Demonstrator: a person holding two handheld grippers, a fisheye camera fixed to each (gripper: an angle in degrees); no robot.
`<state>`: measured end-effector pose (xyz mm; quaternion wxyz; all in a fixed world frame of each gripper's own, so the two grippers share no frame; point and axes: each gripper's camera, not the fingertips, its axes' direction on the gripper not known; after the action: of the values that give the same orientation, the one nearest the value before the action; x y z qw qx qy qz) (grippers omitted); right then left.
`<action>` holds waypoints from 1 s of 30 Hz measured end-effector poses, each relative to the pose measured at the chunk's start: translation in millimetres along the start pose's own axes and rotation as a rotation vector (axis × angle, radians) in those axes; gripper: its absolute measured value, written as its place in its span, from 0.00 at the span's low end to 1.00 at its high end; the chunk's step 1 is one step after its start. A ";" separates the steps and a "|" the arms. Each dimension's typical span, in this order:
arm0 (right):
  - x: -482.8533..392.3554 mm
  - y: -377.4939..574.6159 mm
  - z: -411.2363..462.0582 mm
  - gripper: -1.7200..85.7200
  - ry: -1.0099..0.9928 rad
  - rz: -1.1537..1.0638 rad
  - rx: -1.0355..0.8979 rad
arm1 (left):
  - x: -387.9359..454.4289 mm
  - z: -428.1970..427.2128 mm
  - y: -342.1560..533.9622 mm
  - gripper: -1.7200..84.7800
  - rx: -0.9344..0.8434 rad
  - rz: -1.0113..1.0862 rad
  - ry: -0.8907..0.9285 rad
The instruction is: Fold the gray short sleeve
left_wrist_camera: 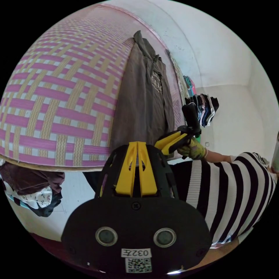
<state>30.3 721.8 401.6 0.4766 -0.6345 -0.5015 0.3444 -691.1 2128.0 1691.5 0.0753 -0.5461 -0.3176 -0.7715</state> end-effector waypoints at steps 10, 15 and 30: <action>9.5 -26.1 -5.1 0.11 -0.021 -0.018 -0.021 | 5.4 7.8 -28.7 0.01 0.000 -0.054 0.033; 21.7 -37.8 1.5 0.09 -0.066 0.004 -0.036 | 7.8 14.2 -36.2 0.01 -0.012 -0.057 0.032; 14.0 12.0 -20.2 0.06 0.041 -0.112 0.059 | 17.3 26.8 -48.4 0.01 0.007 -0.030 0.029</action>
<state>56.1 729.5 397.0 0.5239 -0.5982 -0.5158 0.3187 -699.0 2185.4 1692.6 0.0701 -0.5297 -0.3273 -0.7793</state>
